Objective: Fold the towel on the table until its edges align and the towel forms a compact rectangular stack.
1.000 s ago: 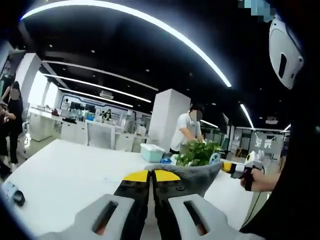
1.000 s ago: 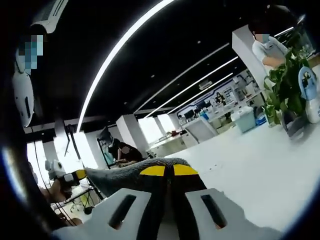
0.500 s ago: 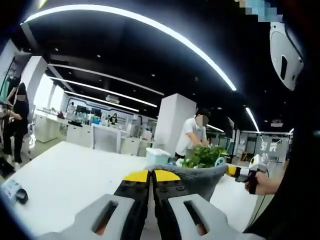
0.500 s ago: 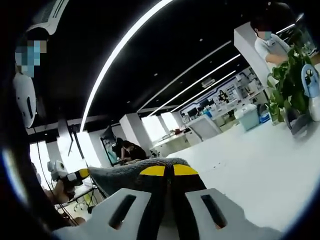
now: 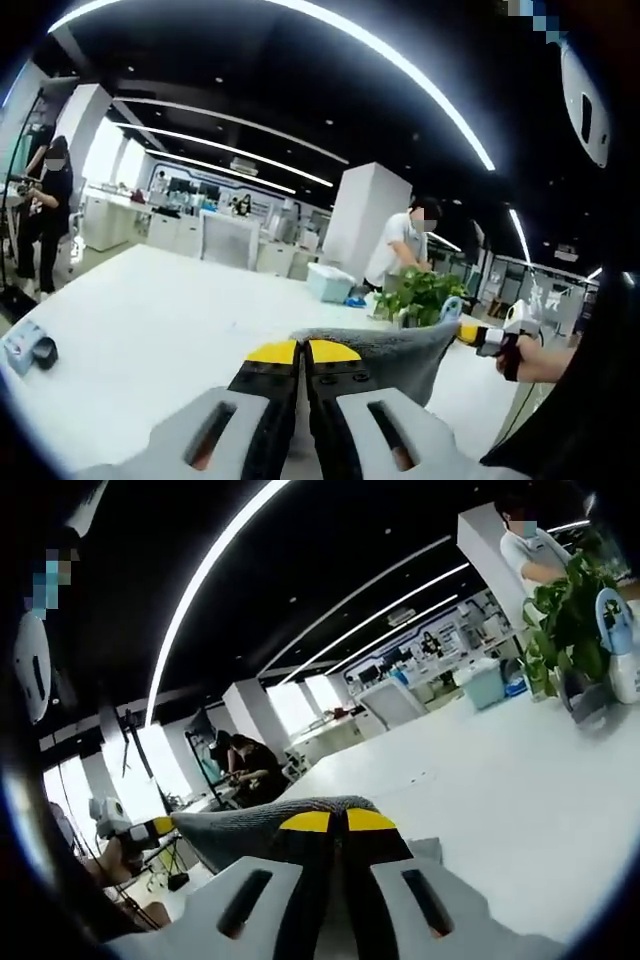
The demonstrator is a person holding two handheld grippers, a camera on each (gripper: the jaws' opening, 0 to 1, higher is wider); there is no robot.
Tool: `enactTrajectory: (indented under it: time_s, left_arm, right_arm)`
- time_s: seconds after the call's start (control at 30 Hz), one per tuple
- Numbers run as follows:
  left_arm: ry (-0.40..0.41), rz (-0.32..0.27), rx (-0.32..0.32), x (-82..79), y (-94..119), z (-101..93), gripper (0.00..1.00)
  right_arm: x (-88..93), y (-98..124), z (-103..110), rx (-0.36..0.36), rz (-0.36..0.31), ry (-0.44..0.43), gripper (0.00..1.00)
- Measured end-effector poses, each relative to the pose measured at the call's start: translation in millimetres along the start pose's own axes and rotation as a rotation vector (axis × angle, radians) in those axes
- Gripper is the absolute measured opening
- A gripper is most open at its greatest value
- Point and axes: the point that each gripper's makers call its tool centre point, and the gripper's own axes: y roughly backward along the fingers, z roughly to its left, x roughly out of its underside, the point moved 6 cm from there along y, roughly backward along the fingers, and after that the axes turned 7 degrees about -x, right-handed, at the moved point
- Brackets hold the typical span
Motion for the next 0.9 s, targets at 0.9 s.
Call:
enactTrajectory:
  time_s: [0.9]
  left_arm:
    - [-0.011,0.186,-0.059,36.1,-48.6,41.0,0.01]
  right_arm:
    - [30.9,-43.2,-56.6,0.063,0.202,-0.048,0.00]
